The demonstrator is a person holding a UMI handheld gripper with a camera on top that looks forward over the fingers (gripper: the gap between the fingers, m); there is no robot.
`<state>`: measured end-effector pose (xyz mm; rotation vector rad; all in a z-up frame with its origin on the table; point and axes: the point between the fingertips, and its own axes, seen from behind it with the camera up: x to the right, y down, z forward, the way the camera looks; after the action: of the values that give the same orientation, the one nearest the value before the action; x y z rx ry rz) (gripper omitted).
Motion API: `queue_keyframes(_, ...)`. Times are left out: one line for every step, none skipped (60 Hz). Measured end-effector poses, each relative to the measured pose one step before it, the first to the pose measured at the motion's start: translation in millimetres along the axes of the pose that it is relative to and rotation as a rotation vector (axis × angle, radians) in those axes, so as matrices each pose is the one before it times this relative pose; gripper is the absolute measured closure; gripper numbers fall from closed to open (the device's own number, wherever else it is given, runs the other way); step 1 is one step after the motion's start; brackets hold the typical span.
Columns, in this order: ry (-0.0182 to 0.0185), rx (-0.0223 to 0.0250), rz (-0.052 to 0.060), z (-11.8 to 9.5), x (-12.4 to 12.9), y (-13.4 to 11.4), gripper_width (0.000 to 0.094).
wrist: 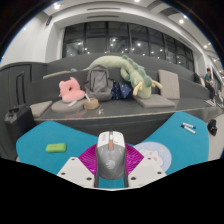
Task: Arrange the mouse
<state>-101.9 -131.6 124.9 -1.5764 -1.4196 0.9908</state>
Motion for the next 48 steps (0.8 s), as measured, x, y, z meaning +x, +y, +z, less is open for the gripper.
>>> queue_keyframes(0.00641, 0.01284, 0.0002, 0.49, 8.30, -8.92, 0.0611)
queue_keyframes(0.00871, 0.00916, -0.0046, 1.16, 8.81, -7.59, 0.0611)
queue_keyframes(0.01067, 0.00919, -0.0045, 2.05, 9.54, -7.14, 0.0611)
queue_keyframes(0.01217, 0.00901, -0.0010, 4.69, 9.41, -6.90, 0.0610)
queue_keyframes(0.01134, 0.01041, -0.0004, 3.55, 9.87, -5.26, 0.0610)
queue_keyframes(0.01126, 0.00949, -0.0032, 4.40, 10.01, -4.45, 0.0610)
queue_keyframes(0.01098, 0.00798, -0.0053, 4.98, 10.24, -3.09, 0.0609)
queue_keyframes(0.00999, 0.00659, -0.0053, 5.87, 9.58, -1.81, 0.0609)
queue_keyframes(0.00863, 0.00326, -0.0058, 5.91, 9.19, -0.19, 0.0610)
queue_keyframes(0.00954, -0.00106, -0.0057, 6.26, 9.08, 2.51, 0.0607)
queue_keyframes(0.01029, -0.00558, -0.0030, 7.12, 8.63, 3.23, 0.0601)
queue_keyframes(0.00955, -0.00652, 0.0021, 7.31, 8.50, 3.89, 0.0598)
queue_keyframes(0.00586, -0.00538, 0.0053, 7.48, 7.42, 3.05, 0.0597)
queue_keyframes(0.00155, -0.00623, 0.0041, 8.19, 5.84, 4.59, 0.0597)
queue_keyframes(0.00178, -0.01335, -0.0013, 7.85, 5.29, 6.75, 0.0598)
queue_keyframes(0.00441, -0.02160, -0.0046, 7.76, 5.95, 9.09, 0.0598)
queue_keyframes(0.00600, -0.02554, -0.0025, 7.66, 5.37, 10.08, 0.0598)
queue_keyframes(0.00358, -0.02303, 0.0006, 6.88, 4.94, 9.57, 0.0598)
queue_keyframes(0.00030, -0.01809, 0.0026, 6.84, 3.42, 8.37, 0.0599)
queue_keyframes(-0.00190, -0.00949, 0.0030, 4.98, 3.48, 12.84, 0.0598)
queue_keyframes(-0.00217, -0.01721, -0.0001, 6.25, 2.63, 5.36, 0.0598)
queue_keyframes(-0.00529, -0.01436, -0.0026, 5.26, 1.40, 6.03, 0.0598)
queue_keyframes(-0.00716, -0.01282, -0.0057, 4.71, 0.33, 6.47, 0.0598)
queue_keyframes(-0.00757, -0.01257, -0.0065, 4.50, 0.17, 6.42, 0.0598)
queue_keyframes(-0.00651, -0.01242, -0.0055, 3.86, 0.19, 6.37, 0.0598)
queue_keyframes(-0.00646, -0.01326, -0.0037, 2.73, -0.13, 6.32, 0.0593)
queue_keyframes(-0.00579, -0.01257, -0.0041, 2.71, -0.49, 6.05, 0.0590)
queue_keyframes(-0.00584, -0.01170, -0.0046, 2.03, -0.53, 5.76, 0.0582)
queue_keyframes(-0.00545, -0.00490, -0.0019, 2.40, -3.10, 8.42, 0.0574)
queue_keyframes(-0.00615, -0.00763, -0.0030, 1.73, -0.77, 4.28, 0.0569)
queue_keyframes(-0.00562, -0.00671, -0.0018, 0.80, -0.89, 3.40, 0.0548)
queue_keyframes(-0.00282, 0.01430, 0.0043, 0.33, 0.21, -2.23, 0.0534)
queue_keyframes(-0.00301, 0.00997, 0.0083, -0.48, -0.20, -1.97, 0.0520)
queue_keyframes(-0.00153, 0.00254, 0.0083, -0.46, -0.03, -0.71, 0.0504)
queue_keyframes(-0.00139, -0.00421, 0.0078, -0.87, 1.16, -1.20, 0.0489)
queue_keyframes(0.00155, -0.00222, 0.0057, -0.56, 0.16, 2.23, 0.0474)
queue_keyframes(0.00250, -0.00616, 0.0034, 0.18, 0.52, 1.15, 0.0452)
queue_keyframes(0.00190, -0.00600, 0.0008, 0.33, 0.12, 1.36, 0.0431)
queue_keyframes(0.00346, -0.00372, -0.0025, 0.17, 0.42, 0.74, 0.0370)
queue_keyframes(0.00441, -0.00457, -0.0046, -0.15, 0.83, 0.71, 0.0309)
queue_keyframes(0.00840, -0.00053, -0.0041, -0.39, 1.95, 0.05, 0.0248)
queue_keyframes(0.00860, 0.00177, -0.0050, -0.71, 4.03, -0.30, 0.0187)
queue_keyframes(0.00914, 0.00270, -0.0067, -1.50, 1.41, -0.24, 0.0126)
queue_keyframes(0.01057, 0.00156, -0.0073, -1.71, 2.17, -0.32, 0.0065)
queue_keyframes(0.00234, 0.00198, -0.0101, -1.59, 0.10, -0.29, 0.0082)
queue_keyframes(0.00294, 0.00264, -0.0093, -2.75, 0.35, -0.39, 0.0088)
queue_keyframes(0.00004, 0.00546, -0.0069, -3.80, -0.40, -1.35, 0.0085)
queue_keyframes(-0.00126, 0.00888, -0.0032, -4.45, -0.58, -2.13, 0.0085)
